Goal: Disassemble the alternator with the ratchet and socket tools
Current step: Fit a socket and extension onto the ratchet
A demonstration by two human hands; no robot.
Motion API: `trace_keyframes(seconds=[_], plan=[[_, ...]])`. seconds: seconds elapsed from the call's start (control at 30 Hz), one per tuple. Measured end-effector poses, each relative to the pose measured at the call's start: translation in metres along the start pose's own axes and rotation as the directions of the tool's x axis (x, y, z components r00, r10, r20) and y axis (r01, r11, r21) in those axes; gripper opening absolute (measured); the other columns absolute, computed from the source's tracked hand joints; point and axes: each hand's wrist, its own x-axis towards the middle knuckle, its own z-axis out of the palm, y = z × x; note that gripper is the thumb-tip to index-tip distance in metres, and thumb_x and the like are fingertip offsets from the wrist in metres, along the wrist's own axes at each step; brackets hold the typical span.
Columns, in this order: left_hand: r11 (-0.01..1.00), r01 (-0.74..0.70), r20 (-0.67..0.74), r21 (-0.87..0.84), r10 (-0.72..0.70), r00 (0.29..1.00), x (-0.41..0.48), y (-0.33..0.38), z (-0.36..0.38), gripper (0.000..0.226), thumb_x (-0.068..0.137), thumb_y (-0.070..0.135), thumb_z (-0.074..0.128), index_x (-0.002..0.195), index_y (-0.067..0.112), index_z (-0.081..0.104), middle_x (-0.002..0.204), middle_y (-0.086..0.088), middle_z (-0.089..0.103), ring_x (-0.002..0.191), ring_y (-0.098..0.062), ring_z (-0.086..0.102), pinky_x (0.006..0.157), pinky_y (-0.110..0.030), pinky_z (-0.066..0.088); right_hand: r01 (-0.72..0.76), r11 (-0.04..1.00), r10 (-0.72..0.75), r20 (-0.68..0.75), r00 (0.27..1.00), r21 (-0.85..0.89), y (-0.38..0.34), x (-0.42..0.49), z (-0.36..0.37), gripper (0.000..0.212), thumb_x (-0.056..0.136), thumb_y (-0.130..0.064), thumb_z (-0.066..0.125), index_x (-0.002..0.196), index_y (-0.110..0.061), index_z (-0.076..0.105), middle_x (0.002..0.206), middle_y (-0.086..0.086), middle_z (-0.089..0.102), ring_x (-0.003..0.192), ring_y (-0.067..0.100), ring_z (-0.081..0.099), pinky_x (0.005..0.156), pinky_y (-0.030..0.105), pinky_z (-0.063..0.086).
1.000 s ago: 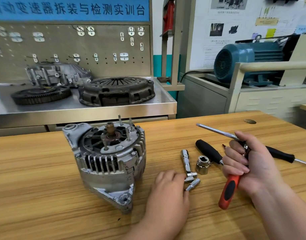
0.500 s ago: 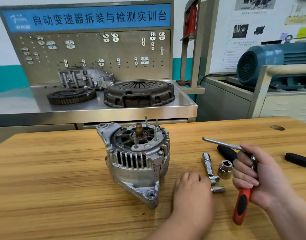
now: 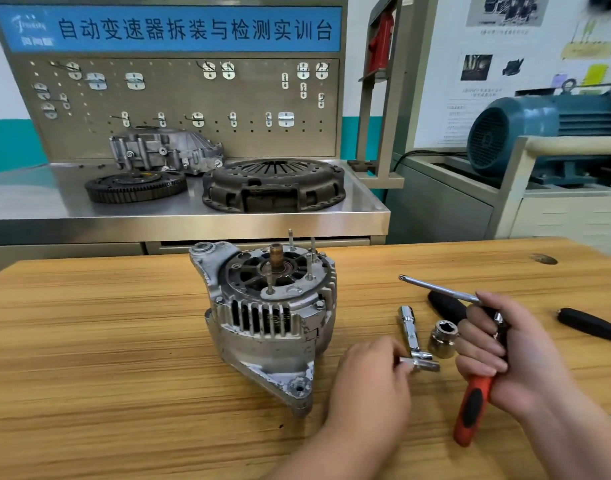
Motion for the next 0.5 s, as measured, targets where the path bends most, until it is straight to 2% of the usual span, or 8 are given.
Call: trace_keyframes(seconds=[0.03,0.1,0.2,0.27,0.43,0.5], plan=[[0.999,0.006,-0.02,-0.039,-0.007,1.0,-0.0008,0.0009,-0.0028,0.005,0.095,0.032,0.052,0.097,0.035,0.055,0.093,0.021,0.057,0.094,-0.003,0.051,0.079,-0.017,0.039,-0.002,1.0,0.002,0.017,1.0,0.022,-0.0014,-0.0008,0.0,0.042,0.075,-0.033,0.057,0.043,-0.018,0.034,0.051,-0.004,0.004,0.04,0.009,0.002,0.029,0.018,0.012],[0.995,0.02,-0.044,-0.096,-0.024,0.999,-0.0024,0.0029,-0.007,0.011,0.092,0.034,0.057,0.085,0.04,0.05,0.081,0.025,0.055,0.084,0.004,0.055,0.067,-0.009,0.037,-0.01,0.998,0.005,0.07,0.998,0.063,-0.0035,-0.0025,0.0012,0.043,0.068,-0.03,0.067,0.043,-0.018,0.034,0.05,-0.004,0.005,0.039,0.008,0.003,0.028,0.017,0.013],[0.983,0.025,-0.069,-0.181,-0.038,0.997,-0.0038,0.0048,-0.01,0.018,0.089,0.034,0.063,0.077,0.042,0.05,0.078,0.026,0.06,0.078,0.01,0.058,0.064,-0.006,0.042,-0.036,0.993,0.017,0.154,0.988,0.116,-0.0052,-0.0045,0.0027,0.059,0.037,-0.024,0.093,0.045,-0.017,0.035,0.047,-0.005,0.007,0.036,0.008,0.005,0.028,0.015,0.016],[0.965,0.037,-0.085,-0.261,-0.061,0.995,-0.0044,0.0054,-0.0105,0.022,0.086,0.031,0.066,0.074,0.043,0.053,0.075,0.023,0.062,0.071,0.012,0.057,0.061,-0.006,0.041,-0.042,0.991,0.019,0.178,0.984,0.131,-0.0058,-0.0044,0.002,0.062,0.03,-0.024,0.095,0.045,-0.016,0.036,0.047,-0.005,0.008,0.036,0.009,0.006,0.028,0.014,0.017],[0.938,0.086,-0.09,-0.337,-0.123,0.988,-0.0027,-0.0011,-0.0103,0.018,0.083,0.024,0.069,0.077,0.037,0.059,0.08,0.02,0.066,0.083,0.013,0.056,0.067,-0.003,0.041,-0.075,0.987,0.047,0.19,0.981,0.144,-0.0075,-0.002,-0.0006,0.059,0.035,-0.023,0.094,0.046,-0.016,0.036,0.045,-0.005,0.01,0.035,0.008,0.007,0.027,0.015,0.018],[0.905,0.131,-0.074,-0.405,-0.176,0.982,-0.0001,-0.0045,-0.0093,0.017,0.083,0.02,0.071,0.077,0.031,0.06,0.078,0.016,0.069,0.076,0.008,0.06,0.063,-0.006,0.041,-0.072,0.988,0.051,0.153,0.987,0.135,-0.0086,-0.0007,-0.002,0.051,0.052,-0.024,0.086,0.045,-0.017,0.036,0.039,-0.006,0.015,0.035,0.008,0.007,0.027,0.015,0.018]])
